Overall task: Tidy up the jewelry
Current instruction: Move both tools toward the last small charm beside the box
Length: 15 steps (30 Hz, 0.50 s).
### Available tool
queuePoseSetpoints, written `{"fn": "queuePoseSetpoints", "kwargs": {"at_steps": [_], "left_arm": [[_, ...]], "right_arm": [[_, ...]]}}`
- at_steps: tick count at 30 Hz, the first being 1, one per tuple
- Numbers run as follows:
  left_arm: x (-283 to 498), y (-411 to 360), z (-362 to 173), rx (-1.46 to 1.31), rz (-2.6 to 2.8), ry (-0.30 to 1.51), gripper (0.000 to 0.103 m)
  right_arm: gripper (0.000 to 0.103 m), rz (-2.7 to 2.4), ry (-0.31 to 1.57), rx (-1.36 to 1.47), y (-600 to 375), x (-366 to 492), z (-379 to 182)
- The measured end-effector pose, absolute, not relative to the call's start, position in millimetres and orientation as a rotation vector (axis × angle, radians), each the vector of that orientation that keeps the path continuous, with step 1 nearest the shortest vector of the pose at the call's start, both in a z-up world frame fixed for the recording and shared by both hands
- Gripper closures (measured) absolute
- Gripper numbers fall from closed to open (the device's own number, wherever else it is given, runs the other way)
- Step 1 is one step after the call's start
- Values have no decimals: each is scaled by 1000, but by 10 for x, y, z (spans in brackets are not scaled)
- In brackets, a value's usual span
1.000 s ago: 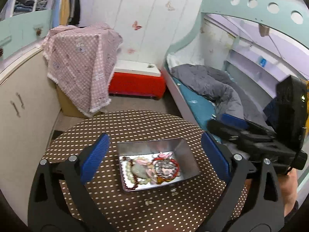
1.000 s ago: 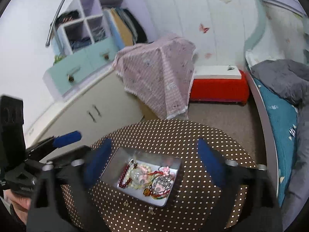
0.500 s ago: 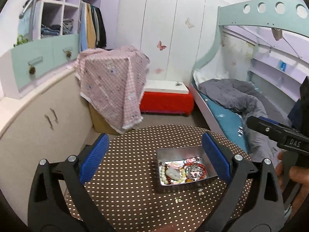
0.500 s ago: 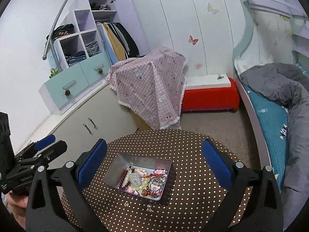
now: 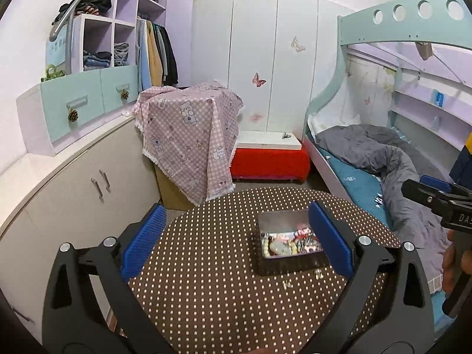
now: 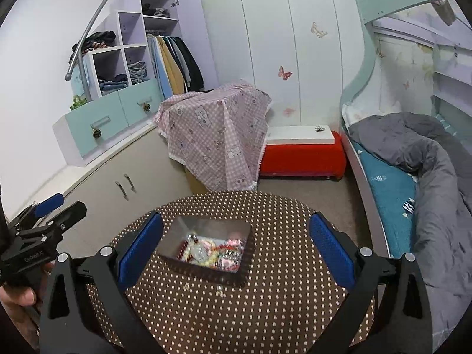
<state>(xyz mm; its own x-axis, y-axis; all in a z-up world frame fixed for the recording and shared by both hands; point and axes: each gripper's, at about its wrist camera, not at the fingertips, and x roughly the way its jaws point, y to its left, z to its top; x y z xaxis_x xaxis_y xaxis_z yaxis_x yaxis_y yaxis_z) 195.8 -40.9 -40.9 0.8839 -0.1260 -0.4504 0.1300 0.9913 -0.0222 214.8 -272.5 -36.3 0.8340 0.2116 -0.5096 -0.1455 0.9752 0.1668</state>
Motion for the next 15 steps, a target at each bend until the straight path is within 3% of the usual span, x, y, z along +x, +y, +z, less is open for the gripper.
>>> {"fn": "queuePoseSetpoints", "kwargs": {"at_steps": [15], "left_arm": [[1778, -447, -830, 31, -143, 534, 8]], "right_arm": [[8, 143, 631, 89, -2660, 1890, -730]]}}
